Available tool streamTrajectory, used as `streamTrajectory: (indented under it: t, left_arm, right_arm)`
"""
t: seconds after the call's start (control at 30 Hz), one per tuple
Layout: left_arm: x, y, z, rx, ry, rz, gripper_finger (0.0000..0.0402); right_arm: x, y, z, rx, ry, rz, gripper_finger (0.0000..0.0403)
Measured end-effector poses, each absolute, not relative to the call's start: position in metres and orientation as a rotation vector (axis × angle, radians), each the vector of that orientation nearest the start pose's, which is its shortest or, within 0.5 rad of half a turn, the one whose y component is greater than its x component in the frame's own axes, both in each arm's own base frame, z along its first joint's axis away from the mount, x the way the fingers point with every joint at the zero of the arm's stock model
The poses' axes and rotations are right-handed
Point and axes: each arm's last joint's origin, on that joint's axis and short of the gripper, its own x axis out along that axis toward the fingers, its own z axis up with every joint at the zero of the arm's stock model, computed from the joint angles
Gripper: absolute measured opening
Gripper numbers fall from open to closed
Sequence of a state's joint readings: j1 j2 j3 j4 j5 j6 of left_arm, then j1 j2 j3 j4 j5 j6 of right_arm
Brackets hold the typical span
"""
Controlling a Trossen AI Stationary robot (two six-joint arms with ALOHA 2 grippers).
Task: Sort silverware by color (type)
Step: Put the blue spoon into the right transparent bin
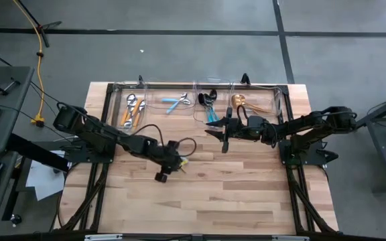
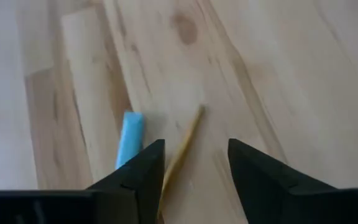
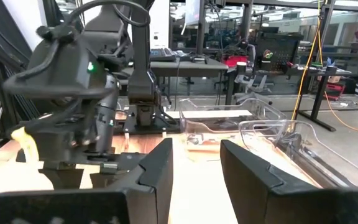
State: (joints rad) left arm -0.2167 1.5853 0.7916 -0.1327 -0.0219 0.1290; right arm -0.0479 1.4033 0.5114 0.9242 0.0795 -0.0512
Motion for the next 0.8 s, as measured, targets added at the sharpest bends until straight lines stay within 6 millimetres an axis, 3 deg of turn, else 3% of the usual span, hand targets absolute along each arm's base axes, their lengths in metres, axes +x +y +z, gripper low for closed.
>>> streamTrajectory:
  t: [0.23,0.47,0.8]
  left_arm:
    - [0.290,-0.063,0.155,0.349,0.945,-0.302,0.0171]
    - [0.288,-0.053,0.136,0.394,1.073,-0.305,0.0164]
    - [0.292,-0.049,0.128,0.455,1.081,-0.310,0.0163]
  right_arm:
    - [0.273,-0.017,0.214,-0.029,-0.027,-0.133,0.0119]
    - [0.273,-0.017,0.213,-0.034,-0.023,-0.133,0.0119]
    - [0.273,-0.017,0.213,-0.043,-0.021,-0.133,0.0119]
